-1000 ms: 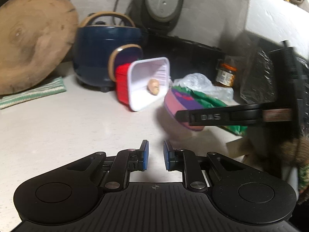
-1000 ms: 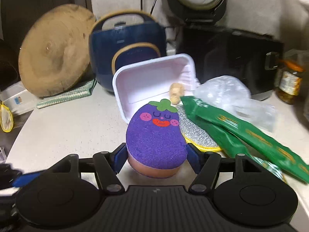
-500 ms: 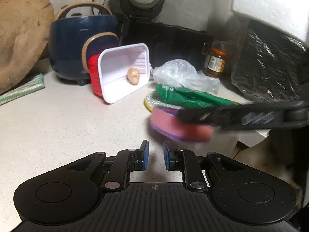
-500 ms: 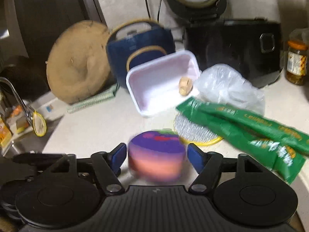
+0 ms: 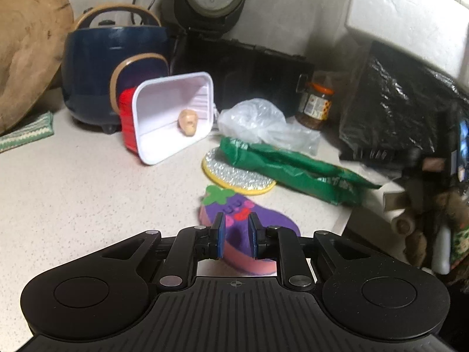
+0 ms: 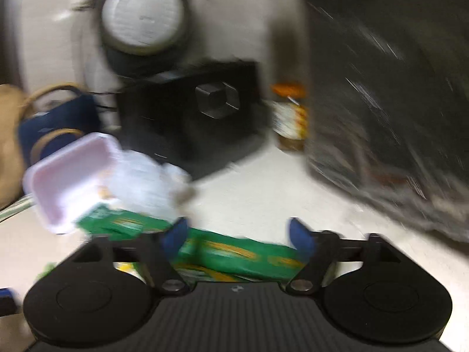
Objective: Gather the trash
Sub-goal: 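Grasp the purple eggplant sponge with the right tool and lift it, then grasp a green snack wrapper with the left tool while the right tool holds the sponge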
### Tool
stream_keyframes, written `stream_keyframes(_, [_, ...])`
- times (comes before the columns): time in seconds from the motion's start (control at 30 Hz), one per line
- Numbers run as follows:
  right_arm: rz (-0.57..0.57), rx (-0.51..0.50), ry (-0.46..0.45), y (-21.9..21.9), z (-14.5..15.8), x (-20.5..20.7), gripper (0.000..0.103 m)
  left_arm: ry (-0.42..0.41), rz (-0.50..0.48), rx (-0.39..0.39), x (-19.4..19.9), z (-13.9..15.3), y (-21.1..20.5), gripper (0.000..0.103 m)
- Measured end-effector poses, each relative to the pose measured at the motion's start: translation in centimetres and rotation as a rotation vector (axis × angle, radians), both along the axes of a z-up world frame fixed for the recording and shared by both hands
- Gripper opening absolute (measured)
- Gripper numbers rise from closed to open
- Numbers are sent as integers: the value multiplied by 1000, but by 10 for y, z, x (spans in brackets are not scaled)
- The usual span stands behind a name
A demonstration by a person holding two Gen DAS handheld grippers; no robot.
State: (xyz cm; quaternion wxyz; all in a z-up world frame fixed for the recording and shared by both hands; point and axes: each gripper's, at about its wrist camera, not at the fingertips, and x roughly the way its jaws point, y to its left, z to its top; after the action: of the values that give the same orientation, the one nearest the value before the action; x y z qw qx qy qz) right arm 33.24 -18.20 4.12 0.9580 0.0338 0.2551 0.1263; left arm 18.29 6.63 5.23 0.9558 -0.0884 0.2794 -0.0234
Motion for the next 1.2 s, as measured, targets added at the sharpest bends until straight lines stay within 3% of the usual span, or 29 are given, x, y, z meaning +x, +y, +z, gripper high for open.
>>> stream_keyframes(0.07, [-29, 17, 53, -7, -11, 5, 42, -13, 6, 12, 0, 2, 0, 19])
stream_keyframes(0.17, [-6, 28, 85, -9, -23, -5, 42, -14, 17, 21, 3, 3, 1, 19])
stream_keyframes(0.37, [212, 111, 130, 1, -26, -38, 43, -28, 28, 31, 13, 5, -4, 19])
stream_keyframes(0.47, [204, 84, 60, 4, -17, -53, 45, -58, -25, 120, 15, 3, -25, 19])
stream_keyframes(0.6, [120, 42, -52, -4, -9, -67, 65, -69, -120, 298, 16, -13, -63, 19])
stream_keyframes(0.73, [111, 57, -43, -17, -8, -69, 66, -63, -146, 415, 12, -27, -76, 24])
stream_keyframes(0.93, [116, 26, -28, -25, -17, -74, 69, -51, -86, 490, -1, -32, -50, 24])
stream_keyframes(1.03, [135, 13, -32, -19, -19, -75, 71, -27, -27, 486, -4, -31, -32, 24])
stream_keyframes(1.1, [147, 1, -41, -12, -19, -77, 73, -20, 0, 430, -4, -26, -21, 23])
stream_keyframes(1.2, [150, -31, -62, -1, -20, -81, 73, -6, -27, 240, -3, -12, -10, 22])
